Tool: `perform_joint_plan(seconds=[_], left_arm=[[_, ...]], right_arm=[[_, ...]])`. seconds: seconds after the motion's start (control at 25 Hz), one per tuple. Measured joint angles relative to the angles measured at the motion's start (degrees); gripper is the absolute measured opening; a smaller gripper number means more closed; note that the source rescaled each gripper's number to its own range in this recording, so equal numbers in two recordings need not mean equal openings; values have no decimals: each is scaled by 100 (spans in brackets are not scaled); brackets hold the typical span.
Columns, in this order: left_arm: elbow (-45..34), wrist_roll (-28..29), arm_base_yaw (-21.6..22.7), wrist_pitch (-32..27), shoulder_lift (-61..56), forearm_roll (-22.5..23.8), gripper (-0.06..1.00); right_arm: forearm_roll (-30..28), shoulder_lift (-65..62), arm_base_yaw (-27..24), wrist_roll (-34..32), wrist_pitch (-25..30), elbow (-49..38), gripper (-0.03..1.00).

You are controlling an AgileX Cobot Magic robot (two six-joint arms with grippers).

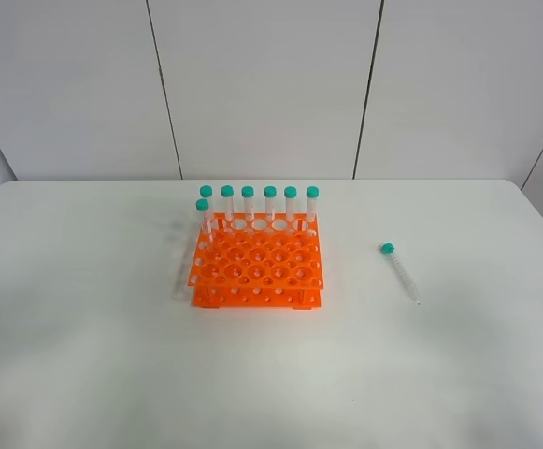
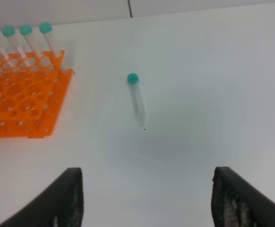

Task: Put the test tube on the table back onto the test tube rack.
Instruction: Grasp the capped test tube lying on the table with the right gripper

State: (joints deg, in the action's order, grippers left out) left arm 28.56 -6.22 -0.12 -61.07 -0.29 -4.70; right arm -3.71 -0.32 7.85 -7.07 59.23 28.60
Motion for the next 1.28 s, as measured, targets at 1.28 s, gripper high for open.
perform_joint_plan(seconds=[1.28], left_arm=[[0,0,0,0,0,0,100]], right_arm=[[721,3739,0,1256,-1003,2587,81]])
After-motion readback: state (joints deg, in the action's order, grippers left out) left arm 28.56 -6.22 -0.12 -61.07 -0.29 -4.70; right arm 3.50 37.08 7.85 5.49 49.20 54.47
